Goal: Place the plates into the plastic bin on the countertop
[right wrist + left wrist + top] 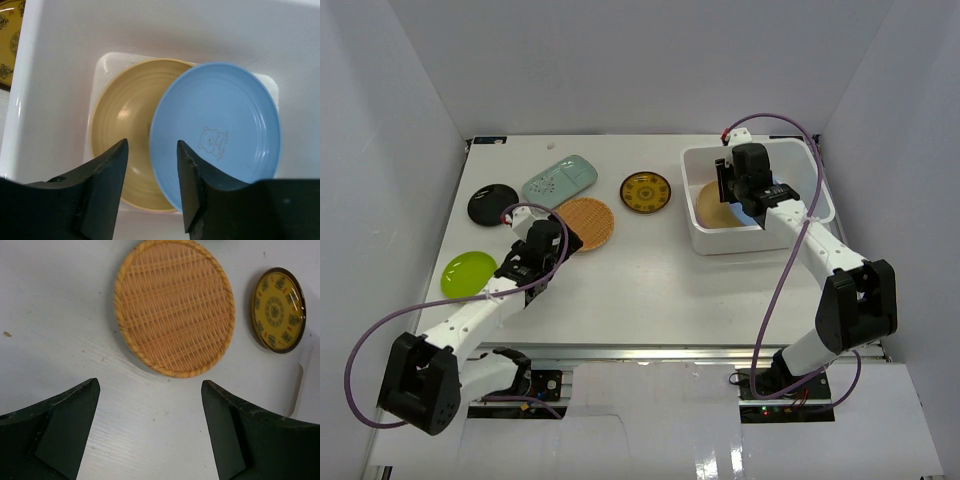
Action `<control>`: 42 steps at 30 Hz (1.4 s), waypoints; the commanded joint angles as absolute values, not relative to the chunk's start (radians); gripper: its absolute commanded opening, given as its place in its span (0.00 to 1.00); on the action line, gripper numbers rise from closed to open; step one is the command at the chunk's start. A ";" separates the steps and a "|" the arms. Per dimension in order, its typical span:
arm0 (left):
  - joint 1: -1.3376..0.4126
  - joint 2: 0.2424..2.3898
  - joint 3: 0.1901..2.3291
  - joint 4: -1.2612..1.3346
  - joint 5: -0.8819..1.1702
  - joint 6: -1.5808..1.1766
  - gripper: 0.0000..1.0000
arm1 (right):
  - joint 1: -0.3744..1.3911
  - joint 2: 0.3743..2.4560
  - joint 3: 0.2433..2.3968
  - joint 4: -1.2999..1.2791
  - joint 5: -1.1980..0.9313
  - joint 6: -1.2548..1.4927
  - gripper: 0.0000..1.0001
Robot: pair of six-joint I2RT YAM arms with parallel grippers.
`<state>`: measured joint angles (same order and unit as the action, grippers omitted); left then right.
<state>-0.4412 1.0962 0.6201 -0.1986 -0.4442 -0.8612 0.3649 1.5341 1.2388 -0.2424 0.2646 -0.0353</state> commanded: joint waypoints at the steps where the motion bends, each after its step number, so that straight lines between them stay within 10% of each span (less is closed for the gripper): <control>1: -0.342 1.126 0.589 -0.095 -0.348 -0.880 0.93 | 0.371 1.523 1.223 -0.155 0.221 0.021 0.53; 6: -0.256 1.241 0.571 -0.008 -0.226 -0.896 0.92 | 0.374 1.444 1.169 -0.153 0.170 0.109 0.79; 16: -0.198 1.501 0.624 0.182 -0.089 -0.908 0.84 | 0.521 1.063 0.855 0.032 0.074 0.274 0.77; 31: -0.184 1.500 0.563 0.221 -0.111 -0.937 0.00 | 0.790 0.996 0.842 0.060 0.129 0.325 0.76; 42: -0.184 1.045 0.480 0.215 -0.032 -0.896 0.00 | 0.798 0.965 0.870 0.051 0.120 0.312 0.77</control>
